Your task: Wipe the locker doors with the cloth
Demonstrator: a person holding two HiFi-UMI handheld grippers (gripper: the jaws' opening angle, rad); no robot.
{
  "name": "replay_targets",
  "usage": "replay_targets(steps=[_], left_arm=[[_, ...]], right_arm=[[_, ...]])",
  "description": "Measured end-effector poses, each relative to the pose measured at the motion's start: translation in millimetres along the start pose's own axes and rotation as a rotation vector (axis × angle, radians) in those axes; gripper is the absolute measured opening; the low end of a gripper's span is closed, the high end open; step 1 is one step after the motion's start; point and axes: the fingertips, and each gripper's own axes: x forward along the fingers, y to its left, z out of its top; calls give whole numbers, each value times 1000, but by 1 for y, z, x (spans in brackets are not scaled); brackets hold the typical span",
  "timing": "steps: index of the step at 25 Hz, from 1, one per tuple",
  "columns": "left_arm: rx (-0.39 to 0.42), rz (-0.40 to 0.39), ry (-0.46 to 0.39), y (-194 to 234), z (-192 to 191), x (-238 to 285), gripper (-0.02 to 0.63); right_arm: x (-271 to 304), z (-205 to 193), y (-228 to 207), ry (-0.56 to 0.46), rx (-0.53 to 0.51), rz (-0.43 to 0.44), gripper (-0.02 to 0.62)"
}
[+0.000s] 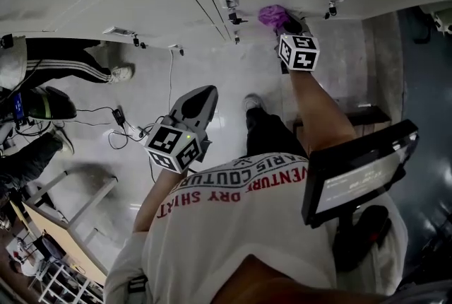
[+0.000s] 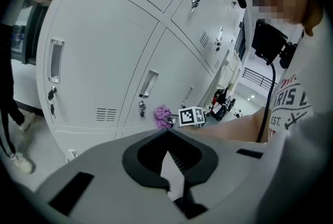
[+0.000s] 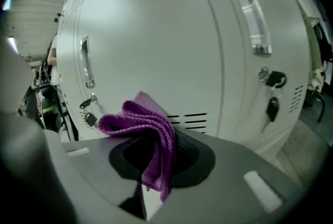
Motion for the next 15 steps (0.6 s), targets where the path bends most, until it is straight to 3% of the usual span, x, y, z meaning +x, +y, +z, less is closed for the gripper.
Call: replay_targets(steps=[7, 15], left_arm=[[4, 7, 12, -3, -6, 1, 2], [37, -24, -14, -26, -3, -4, 2]], right_arm=[[-26, 3, -83, -25, 66, -154, 67], [-50, 15, -71, -38, 23, -95, 67]])
